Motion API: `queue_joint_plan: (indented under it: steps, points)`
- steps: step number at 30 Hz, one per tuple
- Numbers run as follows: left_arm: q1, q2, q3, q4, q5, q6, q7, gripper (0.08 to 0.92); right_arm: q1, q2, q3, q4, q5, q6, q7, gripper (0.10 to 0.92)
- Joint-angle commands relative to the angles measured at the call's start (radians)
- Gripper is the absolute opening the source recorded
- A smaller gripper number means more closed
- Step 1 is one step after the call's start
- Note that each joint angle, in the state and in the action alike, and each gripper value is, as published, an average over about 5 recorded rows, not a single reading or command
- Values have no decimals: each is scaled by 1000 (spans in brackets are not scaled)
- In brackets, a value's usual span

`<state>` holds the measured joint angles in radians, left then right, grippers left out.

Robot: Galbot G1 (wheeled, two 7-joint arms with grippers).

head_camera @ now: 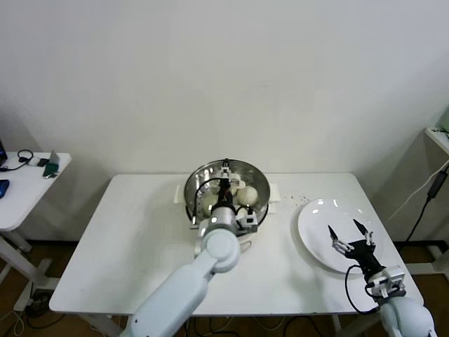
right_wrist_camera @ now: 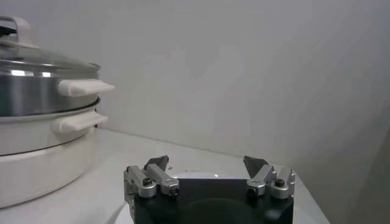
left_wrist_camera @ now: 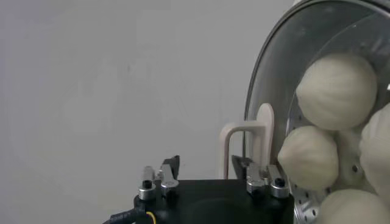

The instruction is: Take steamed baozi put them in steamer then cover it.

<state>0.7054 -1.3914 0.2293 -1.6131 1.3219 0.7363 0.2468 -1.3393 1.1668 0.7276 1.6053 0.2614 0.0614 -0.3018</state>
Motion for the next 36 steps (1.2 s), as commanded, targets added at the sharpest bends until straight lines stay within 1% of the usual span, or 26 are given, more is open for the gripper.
queue_joint_plan:
  steps: [1,6,9,13,17,19,22,24,26,28,30,33,36]
  points:
    - [39,98,8,-150,-62,49,8,615,-1,-1,9,-1,21,-30,-1,823]
    - [72,155,4,-232,-81,49,2,760,3,0,7,-7,19,-32,-1,823]
    - [104,183,-6,-285,-96,49,-4,810,7,0,5,-11,18,-32,-1,823]
    - [169,220,-40,-364,-141,49,-36,822,12,0,2,-18,15,-33,-1,823]
    - [245,266,-98,-445,-223,44,-125,823,16,-3,0,-23,9,-30,-3,823]
    - [291,287,-157,-484,-279,29,-167,823,17,-5,-2,-23,8,-28,-5,823]
    - [374,302,-292,-530,-416,-22,-233,823,18,-6,-5,-21,10,-25,-9,823]
    - [437,305,-403,-555,-554,-79,-285,823,16,-8,-6,-20,15,-19,-12,823]
    - [506,303,-524,-569,-715,-161,-347,823,14,-10,-6,-21,21,-11,-15,823]
    - [585,292,-649,-568,-875,-277,-402,823,12,-13,-6,-22,31,-3,-19,823]
    - [655,270,-752,-554,-1009,-397,-432,823,9,-17,-7,-22,41,2,-22,823]
    - [752,208,-876,-541,-1190,-547,-436,823,6,-21,-12,-21,55,9,-25,823]
    - [835,103,-955,-510,-1282,-672,-428,823,-1,-23,-18,-14,63,18,-27,823]
